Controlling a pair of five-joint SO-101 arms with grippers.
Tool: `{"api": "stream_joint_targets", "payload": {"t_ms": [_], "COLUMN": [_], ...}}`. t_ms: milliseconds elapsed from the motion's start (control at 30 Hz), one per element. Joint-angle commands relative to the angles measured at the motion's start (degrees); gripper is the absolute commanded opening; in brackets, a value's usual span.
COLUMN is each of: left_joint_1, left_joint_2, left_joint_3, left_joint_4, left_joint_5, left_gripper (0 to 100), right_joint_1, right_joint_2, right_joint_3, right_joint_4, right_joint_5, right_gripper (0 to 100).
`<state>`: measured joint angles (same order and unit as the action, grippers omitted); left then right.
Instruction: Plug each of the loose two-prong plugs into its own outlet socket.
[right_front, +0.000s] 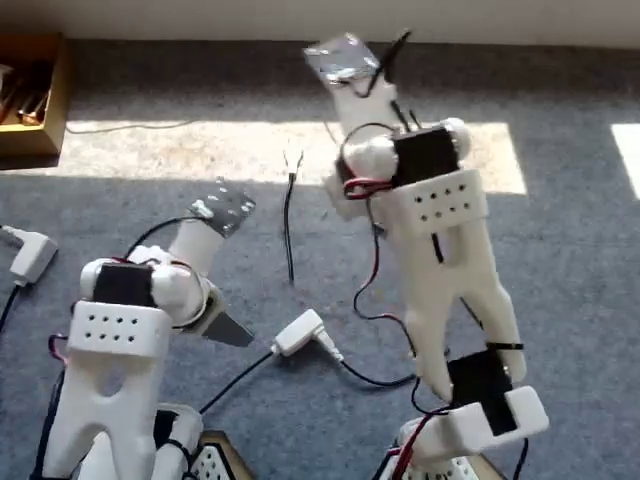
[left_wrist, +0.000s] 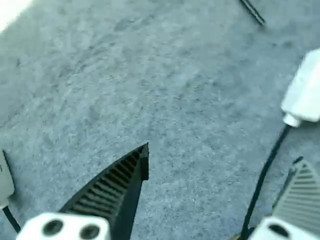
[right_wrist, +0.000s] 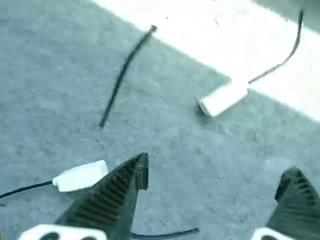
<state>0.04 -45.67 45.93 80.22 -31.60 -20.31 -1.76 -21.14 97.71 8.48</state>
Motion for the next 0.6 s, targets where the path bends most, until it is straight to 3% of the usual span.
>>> {"api": "stream_joint_targets", "payload": {"t_ms": [0,167,267,433,567], "left_joint_1": [8.13,13.85,15.16,17.71,21.58], "left_joint_2": [0.66,2.33,7.52,17.45,23.6], "left_joint_3": [-3.47,-3.38,-3.47,-3.74,-3.74], "left_joint_4": [2.46,2.81,2.29,-3.52,-8.44], "left_joint_5": [-1.85,-1.67,-1.67,-1.67,-1.23], "left_gripper": [41,40,40,40,40], "right_joint_1": [12.18,24.4,27.91,28.79,27.74], "right_joint_2": [-8.4,-24.22,-34.07,-51.3,-57.8], "right_joint_3": [14.64,34.24,51.38,82.59,97.36], "right_joint_4": [-10.59,-18.95,-25.36,-41.19,-47.96], "right_joint_5": [0.79,2.99,6.24,7.38,7.3], "right_gripper": [38.2,38.2,38.2,38.2,38.2]}}
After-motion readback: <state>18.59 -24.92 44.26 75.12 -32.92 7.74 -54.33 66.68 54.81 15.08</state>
